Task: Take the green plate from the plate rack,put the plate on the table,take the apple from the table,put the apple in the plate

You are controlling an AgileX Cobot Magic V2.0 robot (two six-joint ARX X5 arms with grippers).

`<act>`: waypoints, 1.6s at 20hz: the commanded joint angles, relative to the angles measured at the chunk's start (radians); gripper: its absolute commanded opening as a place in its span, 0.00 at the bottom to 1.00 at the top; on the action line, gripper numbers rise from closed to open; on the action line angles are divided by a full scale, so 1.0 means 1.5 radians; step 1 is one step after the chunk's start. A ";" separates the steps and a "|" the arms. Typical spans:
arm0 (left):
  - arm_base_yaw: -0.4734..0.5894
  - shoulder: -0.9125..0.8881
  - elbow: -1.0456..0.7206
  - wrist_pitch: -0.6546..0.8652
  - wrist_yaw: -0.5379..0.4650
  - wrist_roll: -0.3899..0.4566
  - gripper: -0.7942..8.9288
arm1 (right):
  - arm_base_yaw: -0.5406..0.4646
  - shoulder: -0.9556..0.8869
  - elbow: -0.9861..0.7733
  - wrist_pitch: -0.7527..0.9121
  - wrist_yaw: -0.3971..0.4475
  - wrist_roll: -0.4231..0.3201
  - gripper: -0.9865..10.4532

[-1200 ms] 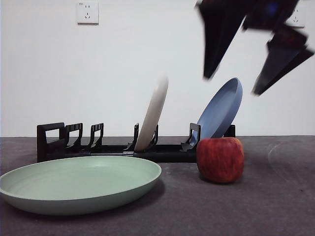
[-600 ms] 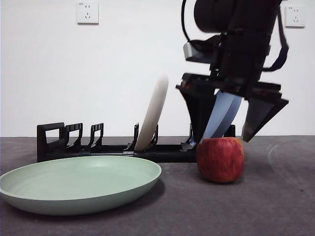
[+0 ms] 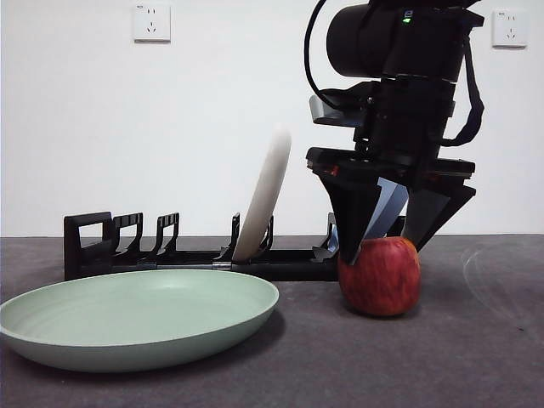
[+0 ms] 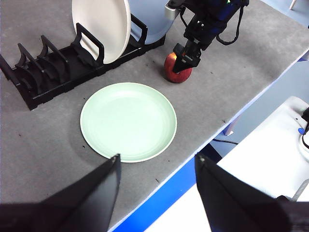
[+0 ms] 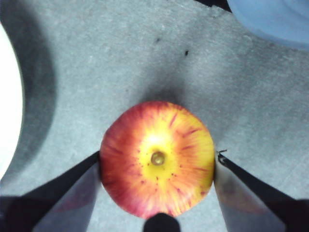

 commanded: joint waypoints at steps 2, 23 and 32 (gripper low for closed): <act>-0.001 -0.002 -0.004 0.002 -0.003 -0.004 0.34 | 0.002 0.004 0.052 -0.090 -0.001 0.008 0.08; -0.001 -0.002 -0.004 0.008 -0.019 -0.039 0.34 | 0.241 0.050 0.220 0.046 -0.073 0.018 0.08; -0.001 -0.002 -0.004 0.007 -0.019 -0.039 0.34 | 0.240 0.175 0.220 0.052 -0.054 0.017 0.08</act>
